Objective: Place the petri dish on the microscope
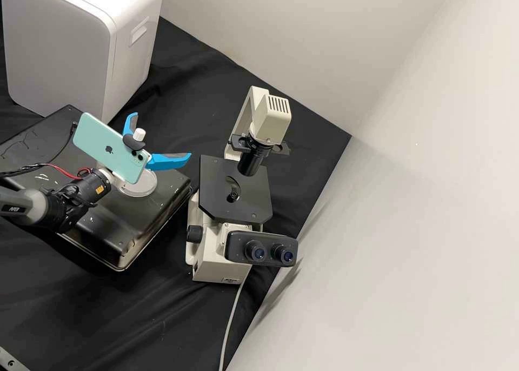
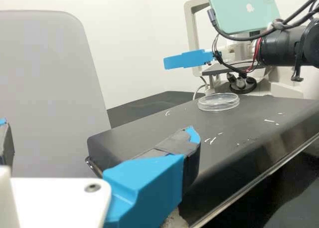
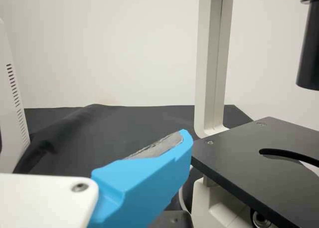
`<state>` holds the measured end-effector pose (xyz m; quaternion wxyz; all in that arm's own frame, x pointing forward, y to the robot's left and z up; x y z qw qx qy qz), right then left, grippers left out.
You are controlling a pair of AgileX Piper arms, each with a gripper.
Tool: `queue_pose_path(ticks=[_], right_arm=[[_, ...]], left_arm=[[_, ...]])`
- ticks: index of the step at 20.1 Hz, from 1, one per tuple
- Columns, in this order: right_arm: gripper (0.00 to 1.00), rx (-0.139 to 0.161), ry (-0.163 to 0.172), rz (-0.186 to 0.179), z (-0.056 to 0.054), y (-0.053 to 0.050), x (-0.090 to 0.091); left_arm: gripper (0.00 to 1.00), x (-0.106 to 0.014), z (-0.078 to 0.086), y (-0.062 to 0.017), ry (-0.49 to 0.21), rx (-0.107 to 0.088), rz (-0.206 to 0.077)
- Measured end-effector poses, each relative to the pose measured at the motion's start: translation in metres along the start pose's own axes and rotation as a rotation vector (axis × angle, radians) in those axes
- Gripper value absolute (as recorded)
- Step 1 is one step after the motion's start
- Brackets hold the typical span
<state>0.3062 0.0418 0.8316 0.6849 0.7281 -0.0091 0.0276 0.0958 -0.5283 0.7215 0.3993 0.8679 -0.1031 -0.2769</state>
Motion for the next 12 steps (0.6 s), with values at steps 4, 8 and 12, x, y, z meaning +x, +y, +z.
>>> queue_pose_path(ticks=[4, 8, 12], right_arm=[[1.0, 0.0, 0.0, 0.0, 0.0, 0.0, 0.0], [1.0, 0.0, 0.002, 0.002, -0.0002, 0.0002, 0.0], [1.0, 0.0, -0.013, -0.009, 0.0061, -0.0048, -0.0095]], left_arm=[[1.0, -0.0009, 0.0009, 0.0007, -0.006, -0.003, 0.002], [1.0, -0.001, 0.0011, 0.0007, -0.008, -0.001, 0.002], [1.0, -0.001, 0.0011, 0.0007, -0.008, -0.001, 0.002]])
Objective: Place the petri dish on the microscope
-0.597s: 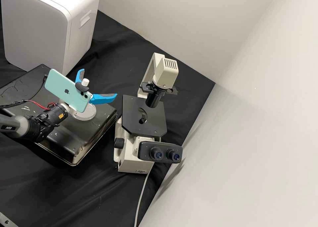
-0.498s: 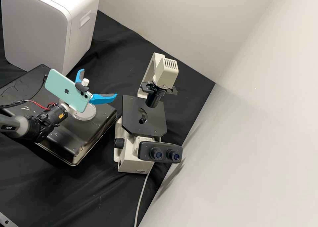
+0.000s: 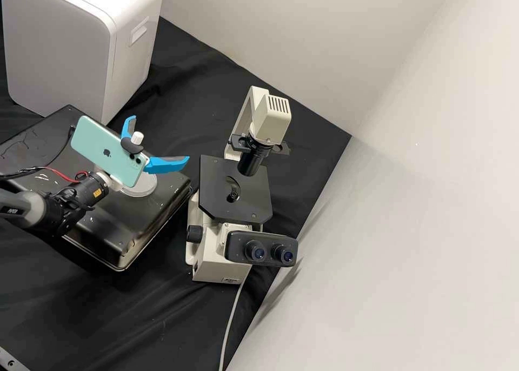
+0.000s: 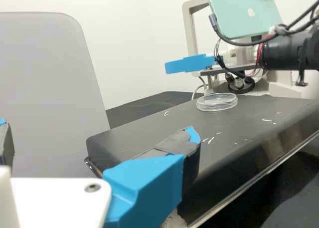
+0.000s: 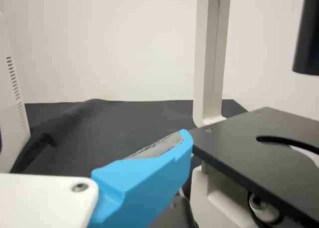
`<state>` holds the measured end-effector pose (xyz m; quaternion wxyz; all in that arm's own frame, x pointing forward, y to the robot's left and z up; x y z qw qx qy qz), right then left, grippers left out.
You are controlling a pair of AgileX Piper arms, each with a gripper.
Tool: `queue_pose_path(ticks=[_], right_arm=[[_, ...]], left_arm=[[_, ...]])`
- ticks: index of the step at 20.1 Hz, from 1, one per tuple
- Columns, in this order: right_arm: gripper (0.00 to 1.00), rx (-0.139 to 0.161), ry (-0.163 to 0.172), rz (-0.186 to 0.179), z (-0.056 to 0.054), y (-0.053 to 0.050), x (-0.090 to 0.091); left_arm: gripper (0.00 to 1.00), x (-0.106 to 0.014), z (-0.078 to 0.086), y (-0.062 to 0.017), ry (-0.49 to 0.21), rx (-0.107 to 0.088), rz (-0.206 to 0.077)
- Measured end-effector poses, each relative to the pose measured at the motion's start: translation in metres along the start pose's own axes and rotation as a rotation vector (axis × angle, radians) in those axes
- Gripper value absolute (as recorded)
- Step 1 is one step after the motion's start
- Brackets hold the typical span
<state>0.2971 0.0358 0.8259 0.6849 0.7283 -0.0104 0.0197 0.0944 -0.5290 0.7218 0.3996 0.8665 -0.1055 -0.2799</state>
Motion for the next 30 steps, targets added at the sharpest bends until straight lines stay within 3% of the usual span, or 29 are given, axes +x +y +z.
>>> queue_pose_path(ticks=[15, 30], right_arm=[[1.0, -0.001, -0.001, 0.015, 0.019, -0.014, -0.046], [1.0, 0.005, -0.065, -0.063, 0.032, -0.037, -0.044]], left_arm=[[1.0, 0.0, 0.0, 0.0, 0.0, 0.0, 0.0], [1.0, 0.001, -0.002, 0.0001, 0.011, 0.0, 0.001]])
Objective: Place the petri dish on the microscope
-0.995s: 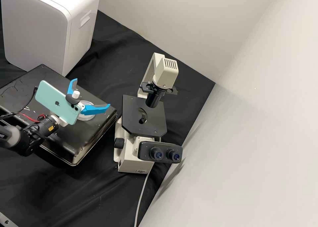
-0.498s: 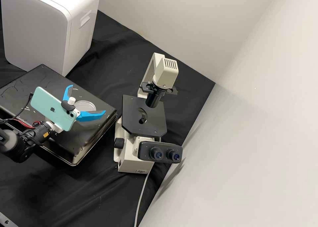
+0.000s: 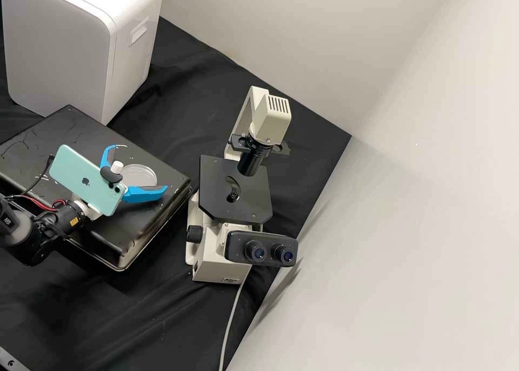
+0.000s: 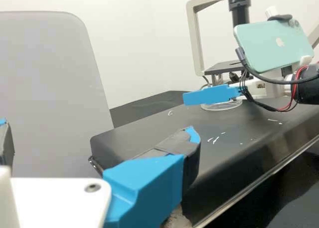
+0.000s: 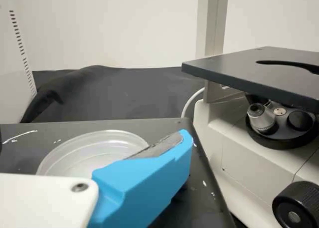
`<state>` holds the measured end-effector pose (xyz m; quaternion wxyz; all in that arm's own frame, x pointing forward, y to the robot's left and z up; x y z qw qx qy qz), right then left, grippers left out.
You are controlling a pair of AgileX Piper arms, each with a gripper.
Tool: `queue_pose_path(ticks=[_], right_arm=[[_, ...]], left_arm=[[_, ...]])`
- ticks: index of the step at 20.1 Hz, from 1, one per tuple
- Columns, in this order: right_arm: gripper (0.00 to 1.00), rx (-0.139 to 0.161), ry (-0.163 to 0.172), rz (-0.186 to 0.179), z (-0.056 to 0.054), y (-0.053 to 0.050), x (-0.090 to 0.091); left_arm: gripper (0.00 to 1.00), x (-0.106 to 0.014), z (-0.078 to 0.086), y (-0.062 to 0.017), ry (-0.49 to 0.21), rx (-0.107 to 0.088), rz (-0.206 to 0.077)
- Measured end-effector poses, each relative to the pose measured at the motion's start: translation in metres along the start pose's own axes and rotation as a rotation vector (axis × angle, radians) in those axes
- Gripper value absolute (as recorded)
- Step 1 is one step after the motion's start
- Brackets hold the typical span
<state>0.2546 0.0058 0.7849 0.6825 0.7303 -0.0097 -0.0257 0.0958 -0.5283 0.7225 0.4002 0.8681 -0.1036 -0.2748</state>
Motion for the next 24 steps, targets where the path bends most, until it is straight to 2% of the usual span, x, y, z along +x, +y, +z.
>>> queue_pose_path(ticks=[6, 9, 16, 20, 24], right_arm=[[1.0, -0.006, -0.005, -0.014, 0.001, -0.004, 0.001], [1.0, -0.024, -0.017, -0.018, 0.004, -0.006, 0.0], [1.0, -0.022, -0.018, -0.007, 0.005, -0.006, -0.002], [1.0, -0.039, -0.021, -0.009, 0.008, -0.008, -0.004], [1.0, -0.045, -0.042, -0.02, 0.012, -0.01, -0.009]], left_arm=[[1.0, 0.0, -0.001, 0.0001, 0.009, 0.0, 0.001], [1.0, 0.001, -0.002, 0.0001, 0.011, 0.0, 0.001], [1.0, 0.001, -0.002, 0.0001, 0.015, 0.002, 0.002], [1.0, 0.001, -0.002, -0.0005, 0.015, 0.005, -0.001], [1.0, 0.001, -0.002, -0.0004, 0.016, 0.006, 0.0]])
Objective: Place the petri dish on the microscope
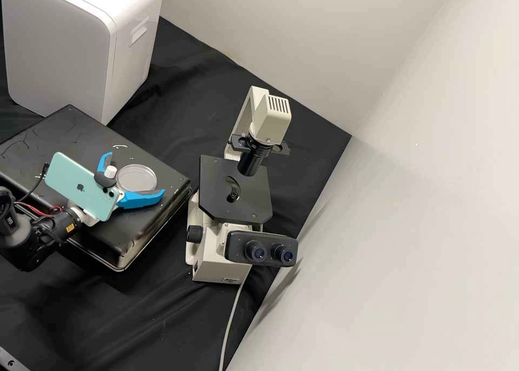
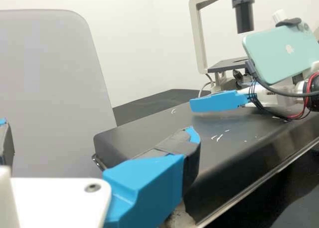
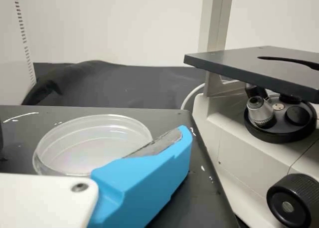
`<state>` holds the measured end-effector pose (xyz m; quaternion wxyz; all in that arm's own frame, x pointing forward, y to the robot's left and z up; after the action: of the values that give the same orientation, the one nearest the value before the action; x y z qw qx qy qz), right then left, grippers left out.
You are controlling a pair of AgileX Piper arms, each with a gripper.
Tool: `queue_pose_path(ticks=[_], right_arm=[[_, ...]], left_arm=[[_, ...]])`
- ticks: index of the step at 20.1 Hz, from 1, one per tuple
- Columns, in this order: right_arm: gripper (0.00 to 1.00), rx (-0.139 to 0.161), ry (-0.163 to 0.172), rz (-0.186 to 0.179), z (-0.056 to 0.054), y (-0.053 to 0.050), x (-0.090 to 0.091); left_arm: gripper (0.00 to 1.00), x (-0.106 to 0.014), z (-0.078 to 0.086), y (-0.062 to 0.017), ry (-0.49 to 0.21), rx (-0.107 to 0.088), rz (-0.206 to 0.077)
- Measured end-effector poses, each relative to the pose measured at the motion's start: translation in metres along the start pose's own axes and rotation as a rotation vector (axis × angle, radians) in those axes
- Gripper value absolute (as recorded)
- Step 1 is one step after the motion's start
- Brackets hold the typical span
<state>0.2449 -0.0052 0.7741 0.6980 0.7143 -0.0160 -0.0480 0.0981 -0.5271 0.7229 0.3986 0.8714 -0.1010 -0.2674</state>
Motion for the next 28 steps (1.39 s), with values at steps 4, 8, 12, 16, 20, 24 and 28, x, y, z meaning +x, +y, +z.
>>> queue_pose_path(ticks=[4, 8, 12, 16, 20, 24, 28], right_arm=[[1.0, -0.002, -0.006, -0.005, 0.003, -0.003, 0.0], [1.0, -0.003, -0.007, -0.006, 0.004, -0.004, 0.001], [1.0, -0.004, -0.017, -0.007, 0.007, -0.004, 0.001], [1.0, 0.002, -0.029, 0.019, 0.013, 0.001, 0.005], [1.0, 0.008, -0.036, 0.031, 0.017, 0.003, 0.008], [1.0, 0.015, -0.029, 0.037, 0.018, 0.003, 0.009], [1.0, 0.015, -0.032, 0.039, 0.02, 0.004, 0.013]], left_arm=[[1.0, 0.0, 0.0, 0.0, 0.0, 0.0, 0.0], [1.0, 0.0, 0.0, 0.0, 0.0, 0.0, 0.0], [1.0, 0.0, 0.0, 0.0, 0.002, 0.0, 0.0], [1.0, 0.001, -0.001, -0.0011, 0.009, 0.008, -0.005], [1.0, 0.002, -0.002, -0.0022, 0.013, 0.015, -0.009], [1.0, 0.002, -0.001, -0.0021, 0.012, 0.016, -0.009], [1.0, 0.002, -0.002, -0.0021, 0.013, 0.016, -0.009]])
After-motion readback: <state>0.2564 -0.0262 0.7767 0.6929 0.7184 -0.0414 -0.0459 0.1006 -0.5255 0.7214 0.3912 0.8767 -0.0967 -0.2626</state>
